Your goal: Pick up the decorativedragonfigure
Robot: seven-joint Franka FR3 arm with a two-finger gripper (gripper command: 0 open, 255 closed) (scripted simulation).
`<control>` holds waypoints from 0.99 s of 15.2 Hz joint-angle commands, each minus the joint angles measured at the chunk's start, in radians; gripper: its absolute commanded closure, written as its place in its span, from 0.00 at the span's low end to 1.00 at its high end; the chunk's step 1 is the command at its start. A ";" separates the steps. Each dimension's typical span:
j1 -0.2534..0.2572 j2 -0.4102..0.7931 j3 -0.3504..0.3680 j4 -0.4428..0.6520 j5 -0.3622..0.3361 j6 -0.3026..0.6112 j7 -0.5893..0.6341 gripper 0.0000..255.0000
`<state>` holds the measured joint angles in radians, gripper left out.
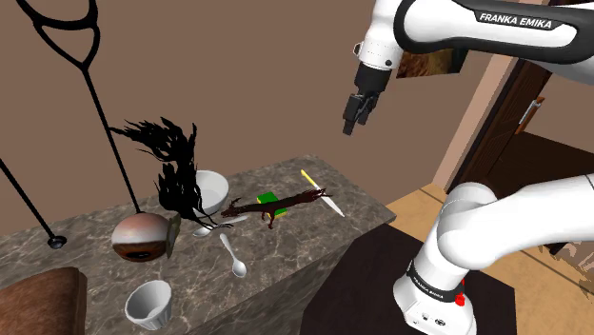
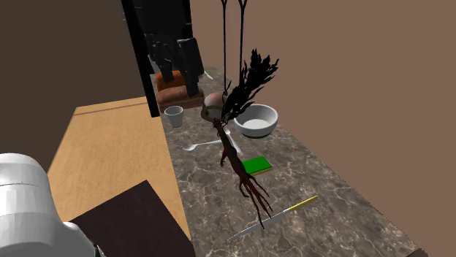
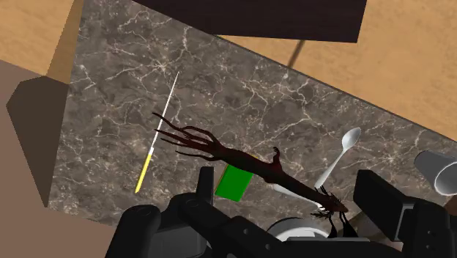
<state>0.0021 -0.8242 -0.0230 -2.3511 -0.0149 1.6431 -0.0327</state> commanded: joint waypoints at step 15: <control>0.158 0.348 -0.203 -0.140 -0.057 0.458 -0.566 0.00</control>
<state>0.1468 -0.5101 -0.2124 -2.4950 -0.0729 2.0714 -0.5524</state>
